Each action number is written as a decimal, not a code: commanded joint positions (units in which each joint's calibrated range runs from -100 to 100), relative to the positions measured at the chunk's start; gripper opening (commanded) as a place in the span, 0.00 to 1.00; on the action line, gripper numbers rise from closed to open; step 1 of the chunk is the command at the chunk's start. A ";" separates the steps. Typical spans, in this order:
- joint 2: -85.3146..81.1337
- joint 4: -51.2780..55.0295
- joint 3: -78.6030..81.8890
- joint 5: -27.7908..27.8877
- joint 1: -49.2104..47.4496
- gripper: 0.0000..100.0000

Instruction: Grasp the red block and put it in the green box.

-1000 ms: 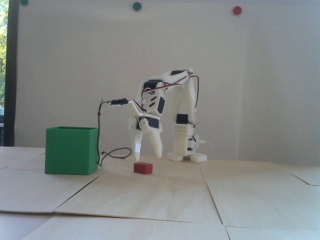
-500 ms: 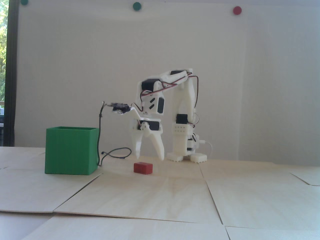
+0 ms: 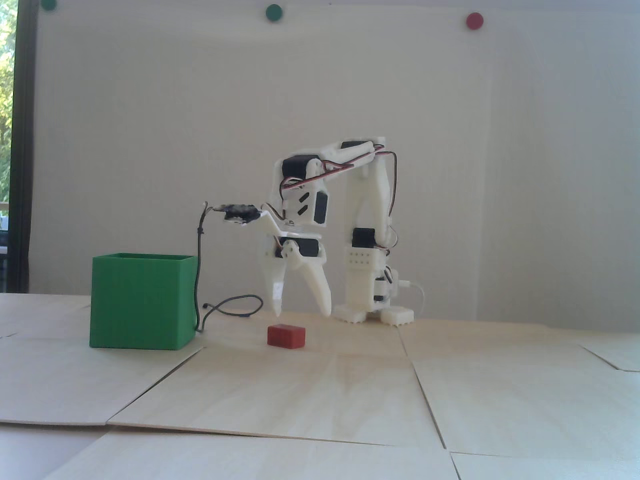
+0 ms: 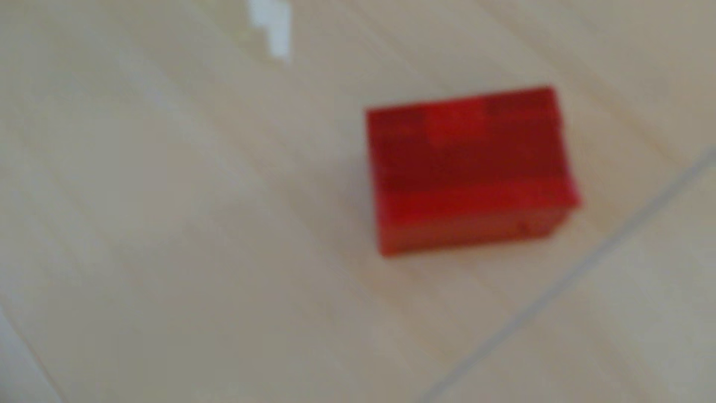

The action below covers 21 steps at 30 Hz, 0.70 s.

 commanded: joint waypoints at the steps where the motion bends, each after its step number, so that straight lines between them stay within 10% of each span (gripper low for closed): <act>1: -0.11 -4.22 -3.23 0.29 0.64 0.41; 18: 7.15 -6.84 -3.41 0.08 0.56 0.39; 21: 7.15 -6.50 -3.68 0.08 0.56 0.05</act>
